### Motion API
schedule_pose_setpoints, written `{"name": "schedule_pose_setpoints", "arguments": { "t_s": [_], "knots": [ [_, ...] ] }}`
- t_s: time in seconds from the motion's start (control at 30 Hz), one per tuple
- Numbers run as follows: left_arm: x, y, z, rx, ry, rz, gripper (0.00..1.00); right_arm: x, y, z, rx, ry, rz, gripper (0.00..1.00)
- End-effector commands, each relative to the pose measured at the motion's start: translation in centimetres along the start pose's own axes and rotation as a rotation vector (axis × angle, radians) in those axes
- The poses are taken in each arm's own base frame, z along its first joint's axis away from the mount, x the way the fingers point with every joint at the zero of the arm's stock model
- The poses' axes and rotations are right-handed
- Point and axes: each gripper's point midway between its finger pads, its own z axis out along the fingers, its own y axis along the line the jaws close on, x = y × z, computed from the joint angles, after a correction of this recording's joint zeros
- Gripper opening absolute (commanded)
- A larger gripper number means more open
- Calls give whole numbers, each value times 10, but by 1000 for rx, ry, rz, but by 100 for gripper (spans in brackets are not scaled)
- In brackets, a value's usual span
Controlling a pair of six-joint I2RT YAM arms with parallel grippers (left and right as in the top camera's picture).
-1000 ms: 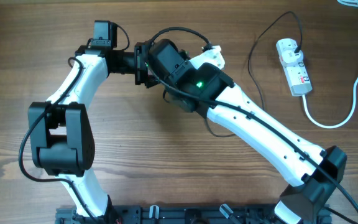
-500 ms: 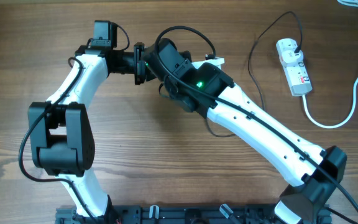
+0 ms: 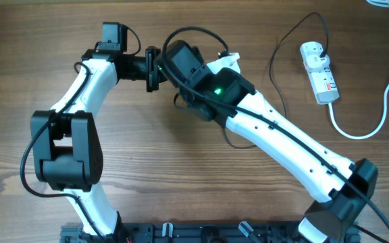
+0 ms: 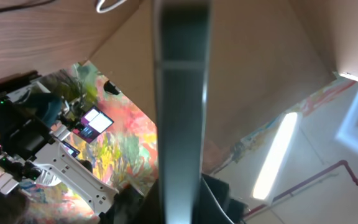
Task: Plug charger to phone and switch on socket
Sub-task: 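Grasp the black cable's USB-C plug with the right gripper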
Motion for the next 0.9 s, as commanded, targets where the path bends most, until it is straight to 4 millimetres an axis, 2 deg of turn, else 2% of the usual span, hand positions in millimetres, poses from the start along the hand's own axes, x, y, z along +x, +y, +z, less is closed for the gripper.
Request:
{"name": "schedule_pose_setpoints", "arguments": {
  "t_s": [0.0, 0.03, 0.1, 0.17, 0.23, 0.27, 0.33, 0.4, 0.43, 0.47, 0.5, 0.53, 0.57, 0.63, 0.7, 0.73, 0.8, 0.87],
  "knots": [
    [-8, -2, -5, -24, -106, 61, 4, -29, 22, -50, -114, -64, -317, 96],
    [-16, 0, -6, -42, -150, 102, 4, -39, 25, -62, -131, -100, -437, 99],
    [-30, 4, -9, -82, -226, 220, 4, -60, 26, -80, -132, -140, -682, 100],
    [-43, 7, -12, -131, -293, 345, 4, -79, 11, -82, -82, -95, -767, 100],
    [-53, 11, -16, -183, -344, 461, 4, -104, -19, -68, 18, 25, -837, 99],
    [-52, 10, -16, -198, -339, 544, 4, -126, -47, -54, 100, 126, -854, 100],
    [-48, 7, -17, -210, -335, 637, 4, -160, -87, -34, 249, 187, -781, 100],
    [-47, 4, -22, -245, -388, 687, 4, -173, -115, -18, 335, 243, -714, 100],
    [-54, 4, -37, -317, -511, 684, 4, -171, -127, -8, 363, 282, -692, 100],
    [-66, 9, -63, -431, -691, 655, 4, -163, -139, 5, 383, 332, -694, 100],
    [-72, 15, -87, -530, -833, 624, 4, -153, -144, 14, 368, 387, -725, 100],
    [-73, 24, -115, -647, -979, 577, 4, -133, -149, 28, 314, 479, -791, 100],
    [-72, 32, -134, -728, -1066, 537, 4, -119, -153, 39, 283, 525, -823, 100],
    [-71, 51, -165, -877, -1182, 449, 4, -106, -161, 65, 275, 526, -818, 100],
    [-67, 64, -181, -966, -1228, 393, 4, -94, -174, 82, 297, 529, -752, 100],
    [-66, 65, -181, -968, -1224, 388, 4, -87, -177, 89, 289, 533, -768, 97],
    [-66, 66, -180, -967, -1217, 386, 4, -70, -184, 103, 277, 554, -826, 83],
    [-66, 66, -177, -956, -1203, 390, 4, -51, -189, 111, 282, 586, -869, 78]
  ]
}}
